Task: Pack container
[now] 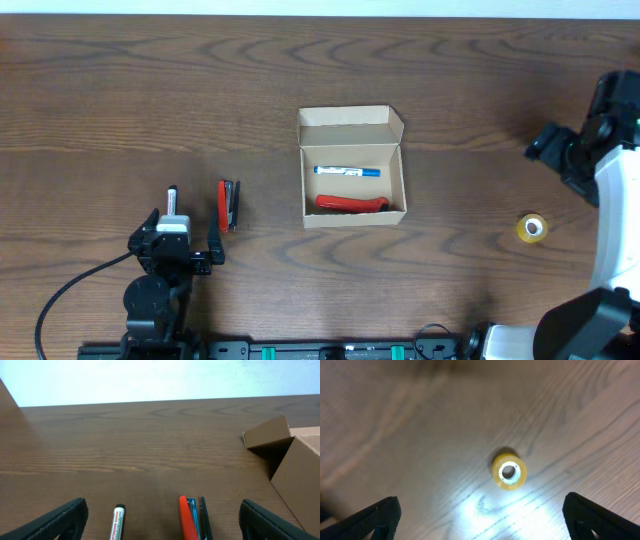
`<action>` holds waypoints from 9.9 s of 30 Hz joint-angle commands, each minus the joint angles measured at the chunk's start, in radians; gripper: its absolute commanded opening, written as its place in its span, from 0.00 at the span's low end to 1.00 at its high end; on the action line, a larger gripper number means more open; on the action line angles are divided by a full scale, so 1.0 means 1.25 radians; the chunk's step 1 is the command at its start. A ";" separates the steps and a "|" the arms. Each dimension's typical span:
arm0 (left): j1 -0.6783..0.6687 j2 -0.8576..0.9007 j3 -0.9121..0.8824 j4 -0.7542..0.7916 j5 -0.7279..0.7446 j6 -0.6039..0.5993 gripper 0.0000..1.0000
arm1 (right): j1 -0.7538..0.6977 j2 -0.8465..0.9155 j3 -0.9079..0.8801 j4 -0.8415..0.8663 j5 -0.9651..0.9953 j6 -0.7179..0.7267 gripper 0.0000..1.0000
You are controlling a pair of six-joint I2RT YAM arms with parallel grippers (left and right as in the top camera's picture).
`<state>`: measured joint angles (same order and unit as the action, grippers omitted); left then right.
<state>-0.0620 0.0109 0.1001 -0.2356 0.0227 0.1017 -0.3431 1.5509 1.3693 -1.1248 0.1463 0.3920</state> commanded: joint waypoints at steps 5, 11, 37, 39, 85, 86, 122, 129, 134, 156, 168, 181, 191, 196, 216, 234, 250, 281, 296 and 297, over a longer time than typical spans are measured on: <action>-0.002 -0.005 -0.021 -0.008 0.003 -0.004 0.95 | -0.003 0.016 -0.172 0.100 0.003 0.024 0.99; -0.002 -0.005 -0.021 -0.008 0.003 -0.004 0.95 | -0.003 0.016 -0.281 0.183 0.003 0.024 0.99; -0.002 -0.005 -0.021 -0.008 0.003 -0.049 0.95 | -0.002 0.073 -0.387 0.387 -0.037 -0.012 0.99; -0.002 -0.005 -0.021 -0.008 0.003 -0.049 0.95 | -0.002 0.093 -0.387 0.389 -0.037 -0.012 0.99; -0.002 -0.005 -0.021 -0.008 0.003 -0.049 0.95 | 0.681 -0.002 0.051 0.097 -0.341 -1.196 0.01; -0.002 -0.005 -0.021 -0.008 0.003 -0.049 0.96 | 0.685 0.008 0.051 0.097 -0.342 -1.197 0.01; -0.002 -0.005 -0.020 -0.002 0.009 -0.090 0.95 | 0.678 0.278 0.067 0.092 -0.435 -1.140 0.77; -0.003 0.004 0.058 -0.091 0.066 -0.242 0.96 | 0.649 0.132 0.127 0.096 -0.497 -1.037 0.83; -0.003 0.171 0.235 -0.200 0.058 -0.244 0.95 | 0.591 0.022 0.136 0.103 -0.497 -0.860 0.99; -0.003 1.298 1.021 -0.736 0.129 -0.075 0.95 | 0.172 -0.034 0.132 0.080 -0.414 -0.672 0.99; -0.004 1.315 0.871 -0.552 0.111 -0.085 0.95 | 0.102 0.013 0.014 0.136 -0.412 -0.673 0.99; -0.083 1.331 0.764 -0.462 0.036 -0.157 0.95 | 0.102 0.013 -0.092 0.204 -0.435 -0.646 0.99; -0.097 1.389 0.764 -0.431 0.039 -0.173 0.96 | 0.102 0.013 -0.092 0.204 -0.435 -0.646 0.99; -0.097 1.415 0.764 -0.413 0.038 -0.171 0.95 | 0.102 0.013 -0.092 0.204 -0.435 -0.646 0.99; -0.097 1.499 0.764 -0.414 0.003 -0.171 0.10 | 0.102 0.013 -0.092 0.200 -0.435 -0.642 0.99; -0.098 1.273 0.874 -0.440 0.201 -0.056 0.06 | 0.102 0.013 -0.092 0.199 -0.431 -0.637 0.99; -0.254 1.118 0.922 -0.448 0.518 0.637 0.06 | 0.101 0.013 -0.092 0.203 -0.392 -0.637 0.99; -0.427 1.489 0.922 -0.243 0.289 0.703 0.16 | 0.074 0.013 -0.092 0.242 -0.389 -0.637 0.99; -0.427 1.458 0.932 -0.249 0.290 0.615 0.59 | 0.074 0.013 -0.092 0.238 -0.390 -0.631 0.99; -0.427 1.447 0.935 -0.249 0.290 0.609 0.59 | 0.074 0.013 -0.092 0.238 -0.390 -0.630 0.99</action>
<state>-0.5949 1.8751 1.2533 -0.5426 0.3813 0.9081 -0.2413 1.5642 1.2598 -0.8253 -0.3397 -0.4088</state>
